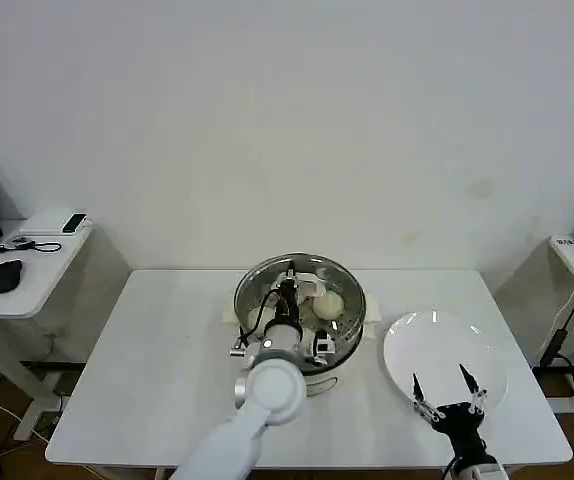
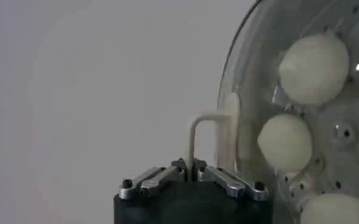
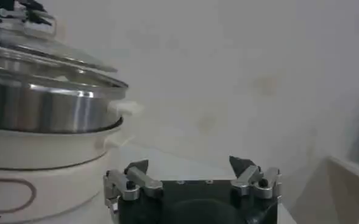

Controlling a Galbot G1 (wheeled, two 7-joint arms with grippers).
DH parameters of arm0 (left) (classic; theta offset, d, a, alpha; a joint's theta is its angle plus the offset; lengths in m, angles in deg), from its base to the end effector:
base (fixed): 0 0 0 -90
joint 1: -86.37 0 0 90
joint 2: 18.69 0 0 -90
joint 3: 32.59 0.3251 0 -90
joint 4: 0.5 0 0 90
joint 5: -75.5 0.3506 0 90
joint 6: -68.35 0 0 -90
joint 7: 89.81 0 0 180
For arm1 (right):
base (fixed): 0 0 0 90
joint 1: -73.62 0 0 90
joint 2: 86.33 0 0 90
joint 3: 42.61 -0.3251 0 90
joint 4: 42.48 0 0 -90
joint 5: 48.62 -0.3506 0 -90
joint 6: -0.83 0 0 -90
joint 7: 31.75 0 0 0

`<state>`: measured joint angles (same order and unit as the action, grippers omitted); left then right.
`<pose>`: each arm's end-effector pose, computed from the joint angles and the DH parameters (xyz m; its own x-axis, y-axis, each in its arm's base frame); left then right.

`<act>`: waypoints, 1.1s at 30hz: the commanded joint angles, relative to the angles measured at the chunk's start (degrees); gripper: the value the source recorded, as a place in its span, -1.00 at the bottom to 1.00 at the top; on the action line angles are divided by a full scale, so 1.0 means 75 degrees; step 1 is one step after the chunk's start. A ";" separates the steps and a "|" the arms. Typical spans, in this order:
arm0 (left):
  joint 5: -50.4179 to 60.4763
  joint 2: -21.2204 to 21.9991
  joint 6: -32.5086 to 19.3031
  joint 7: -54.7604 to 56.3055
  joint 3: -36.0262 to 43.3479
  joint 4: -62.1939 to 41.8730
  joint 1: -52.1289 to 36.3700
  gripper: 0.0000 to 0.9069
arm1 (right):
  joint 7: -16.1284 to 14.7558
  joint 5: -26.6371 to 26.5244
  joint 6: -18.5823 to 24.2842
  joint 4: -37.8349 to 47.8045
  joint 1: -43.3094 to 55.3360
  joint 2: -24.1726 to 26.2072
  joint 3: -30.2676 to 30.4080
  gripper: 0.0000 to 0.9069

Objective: Take steamed baozi put them in steamer then cover it.

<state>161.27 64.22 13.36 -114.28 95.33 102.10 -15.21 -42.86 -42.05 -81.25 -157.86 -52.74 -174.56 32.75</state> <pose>0.3192 -0.1780 -0.2129 -0.9919 0.0857 0.0937 0.0973 0.0382 0.9945 0.1447 -0.0854 -0.3204 -0.9959 -0.0064 0.0899 -0.0307 0.9619 -0.2716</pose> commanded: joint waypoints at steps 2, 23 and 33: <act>0.0203 0.0182 0.0014 -0.0025 0.0167 -0.0163 -0.0012 -1.00 | 0.0002 0.0015 0.0015 0.0044 0.0006 -0.0008 0.0035 1.00; 0.0181 0.0249 0.0002 0.0215 0.0071 -0.0393 0.0025 -1.00 | 0.0002 0.0042 0.0063 0.0094 -0.0016 -0.0011 0.0136 1.00; 0.0182 0.0340 -0.0006 0.0288 0.0066 -0.0483 0.0038 -1.00 | -0.0004 0.0036 0.0098 0.0122 -0.0032 -0.0003 0.0148 1.00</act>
<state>162.66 66.71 13.32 -112.14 95.79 98.62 -15.01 -42.87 -41.73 -80.55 -157.00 -52.95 -174.59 33.87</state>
